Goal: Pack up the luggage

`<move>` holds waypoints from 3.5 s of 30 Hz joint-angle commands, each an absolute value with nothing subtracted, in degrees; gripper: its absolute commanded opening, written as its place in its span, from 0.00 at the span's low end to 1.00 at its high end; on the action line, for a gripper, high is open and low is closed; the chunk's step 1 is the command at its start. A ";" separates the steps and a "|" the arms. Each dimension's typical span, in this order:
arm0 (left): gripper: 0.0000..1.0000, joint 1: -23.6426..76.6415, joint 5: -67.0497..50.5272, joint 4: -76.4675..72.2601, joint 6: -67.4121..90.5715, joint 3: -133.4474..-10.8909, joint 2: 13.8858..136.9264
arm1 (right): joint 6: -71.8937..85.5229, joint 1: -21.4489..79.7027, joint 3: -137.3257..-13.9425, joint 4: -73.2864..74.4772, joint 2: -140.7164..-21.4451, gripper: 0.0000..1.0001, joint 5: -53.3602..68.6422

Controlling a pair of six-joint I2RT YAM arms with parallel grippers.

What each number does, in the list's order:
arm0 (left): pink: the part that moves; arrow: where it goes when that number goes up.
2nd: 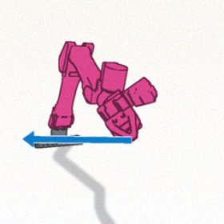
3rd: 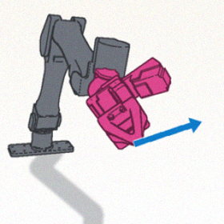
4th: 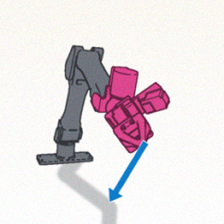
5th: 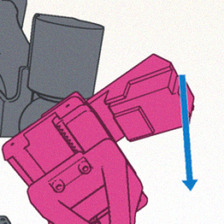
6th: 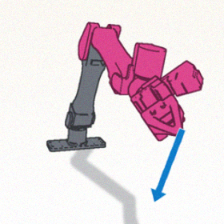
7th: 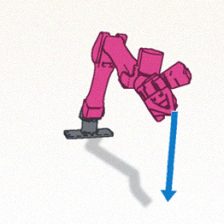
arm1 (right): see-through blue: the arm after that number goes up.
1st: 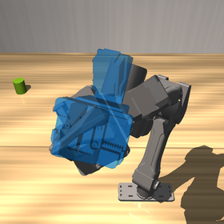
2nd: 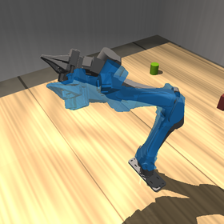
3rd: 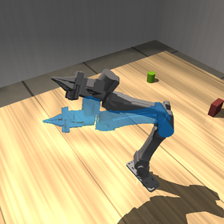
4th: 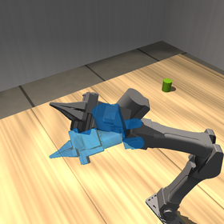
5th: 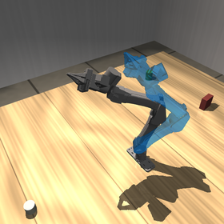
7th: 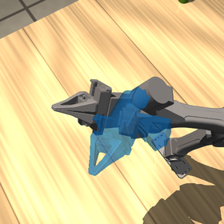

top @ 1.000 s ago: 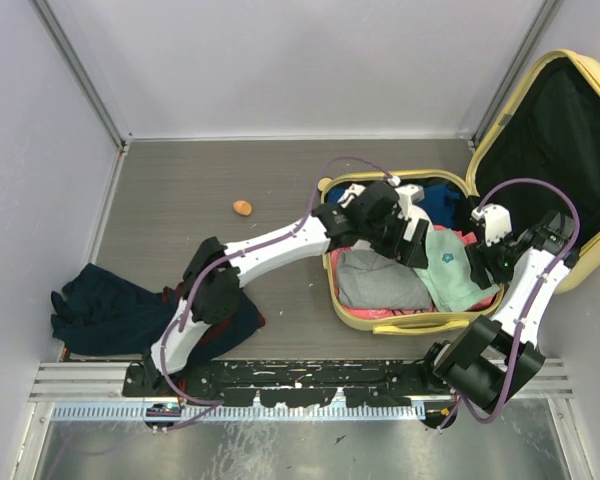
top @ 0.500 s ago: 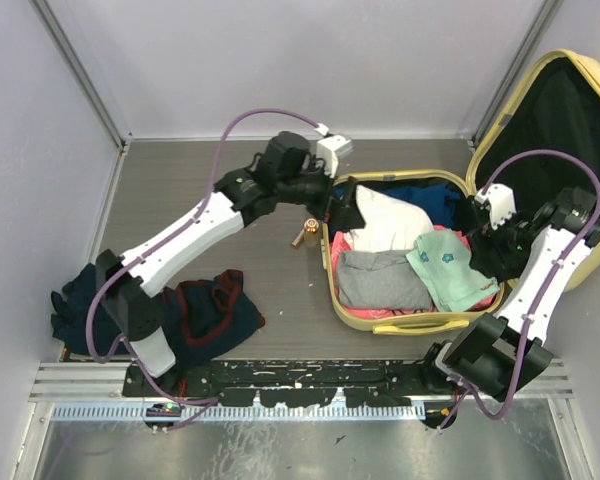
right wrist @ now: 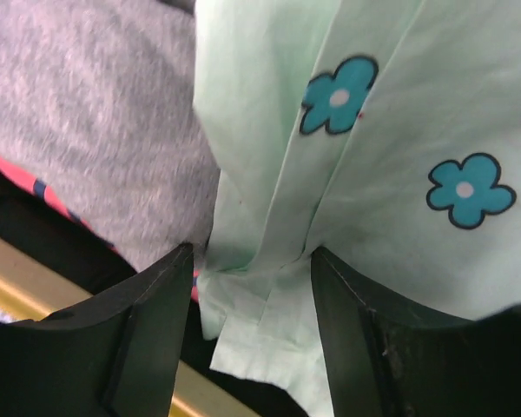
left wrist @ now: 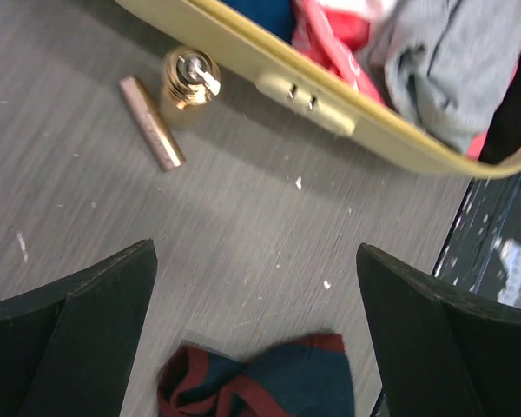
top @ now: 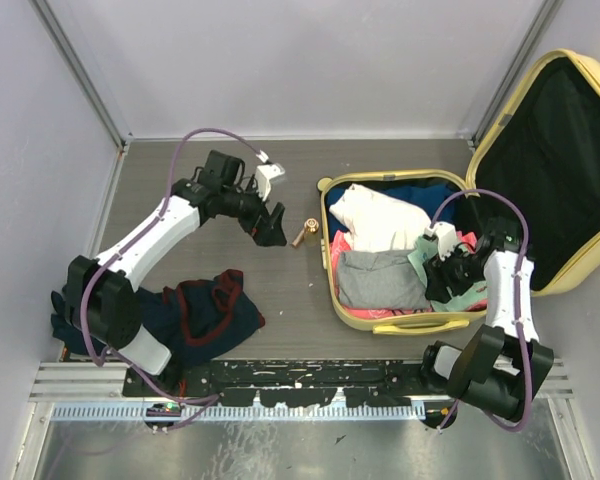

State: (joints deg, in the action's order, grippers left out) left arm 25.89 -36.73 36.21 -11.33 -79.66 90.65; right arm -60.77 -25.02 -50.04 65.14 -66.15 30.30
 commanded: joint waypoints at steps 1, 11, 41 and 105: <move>0.97 25.43 -43.64 28.60 -25.42 -73.93 88.34 | -48.56 -21.92 -49.26 53.01 -66.69 0.61 31.17; 0.89 25.61 -49.86 14.98 -32.61 -76.54 101.52 | -41.20 -18.81 -60.75 58.61 -66.94 0.69 34.99; 0.29 29.58 -46.98 4.04 -32.72 -80.46 113.47 | -25.98 -18.53 -72.03 56.25 -65.49 0.91 41.49; 0.42 36.91 -41.28 2.79 33.05 -72.95 75.84 | -3.98 26.62 -73.11 34.96 -65.90 0.16 32.79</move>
State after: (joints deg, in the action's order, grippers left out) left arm 36.80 -41.58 2.57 36.56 -71.44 79.24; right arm -3.11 28.05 -72.42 33.80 -68.60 38.92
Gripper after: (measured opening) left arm 0.382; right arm 0.479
